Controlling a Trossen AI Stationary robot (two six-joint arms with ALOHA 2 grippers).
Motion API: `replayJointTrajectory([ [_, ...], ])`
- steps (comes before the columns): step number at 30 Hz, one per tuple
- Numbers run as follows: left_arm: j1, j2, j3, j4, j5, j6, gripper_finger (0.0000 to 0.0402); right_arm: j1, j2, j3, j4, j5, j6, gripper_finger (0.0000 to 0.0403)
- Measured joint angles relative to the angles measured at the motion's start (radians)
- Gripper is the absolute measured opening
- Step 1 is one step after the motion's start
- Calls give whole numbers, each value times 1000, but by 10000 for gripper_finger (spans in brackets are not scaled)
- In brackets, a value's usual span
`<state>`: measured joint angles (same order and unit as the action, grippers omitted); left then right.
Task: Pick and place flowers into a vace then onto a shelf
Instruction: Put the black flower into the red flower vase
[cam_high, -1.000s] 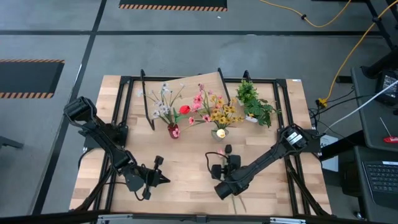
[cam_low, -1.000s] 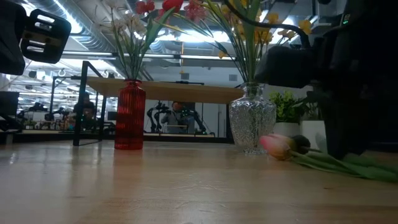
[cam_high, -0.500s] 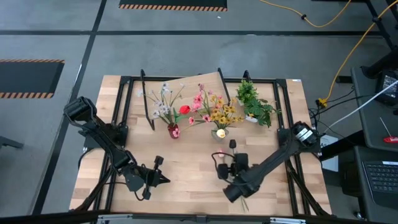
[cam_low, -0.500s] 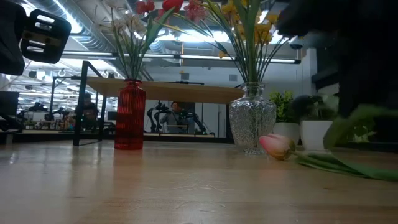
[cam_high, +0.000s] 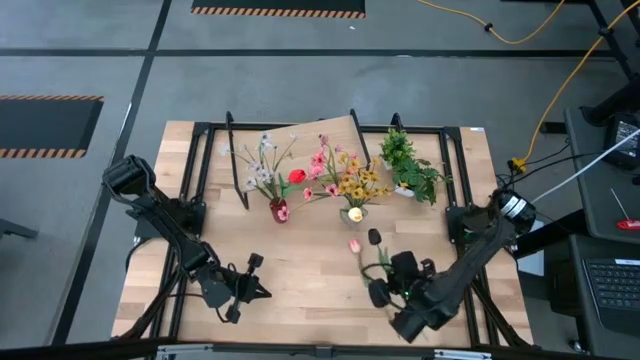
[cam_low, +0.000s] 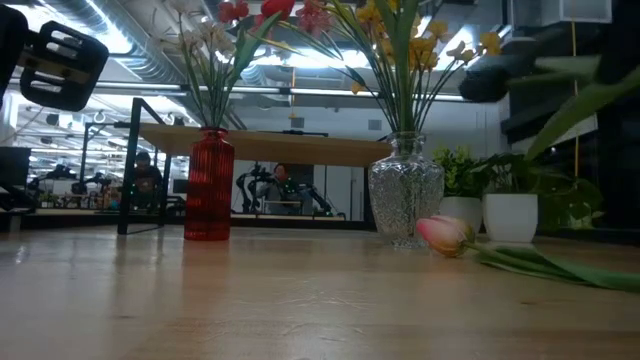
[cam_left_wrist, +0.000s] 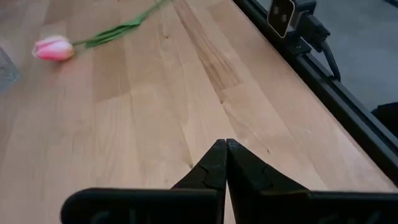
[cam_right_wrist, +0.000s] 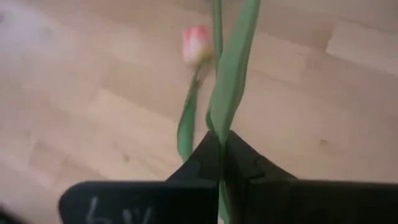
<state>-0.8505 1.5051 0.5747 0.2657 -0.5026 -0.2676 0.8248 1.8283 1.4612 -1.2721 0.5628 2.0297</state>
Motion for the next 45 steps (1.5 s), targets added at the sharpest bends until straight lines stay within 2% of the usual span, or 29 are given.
replayJointTrajectory([
  [2,0,0,0,0,0,-19,5,24,-7,0,17,35,-57,2],
  [6,0,0,0,4,0,-37,2,66,-11,0,99,171,-172,2],
  [9,0,0,0,39,0,-36,2,84,-11,-5,201,190,-266,2],
  [16,2,0,0,222,-39,-33,22,94,-12,-102,550,358,-593,2],
  [19,2,0,0,292,-73,4,43,80,-12,-155,745,380,-765,2],
  [22,3,0,0,360,-81,26,74,51,-12,-215,997,384,-1013,2],
  [26,15,0,0,430,-84,29,122,-6,-12,-299,1371,328,-1363,2],
  [32,31,0,0,482,-150,120,180,-125,-12,-411,1859,112,-1769,2],
  [37,26,0,0,524,-162,185,195,-215,-12,-481,2093,-33,-1908,2],
  [45,50,0,0,540,-166,185,196,-308,-5,-494,2299,-289,-2051,2],
])
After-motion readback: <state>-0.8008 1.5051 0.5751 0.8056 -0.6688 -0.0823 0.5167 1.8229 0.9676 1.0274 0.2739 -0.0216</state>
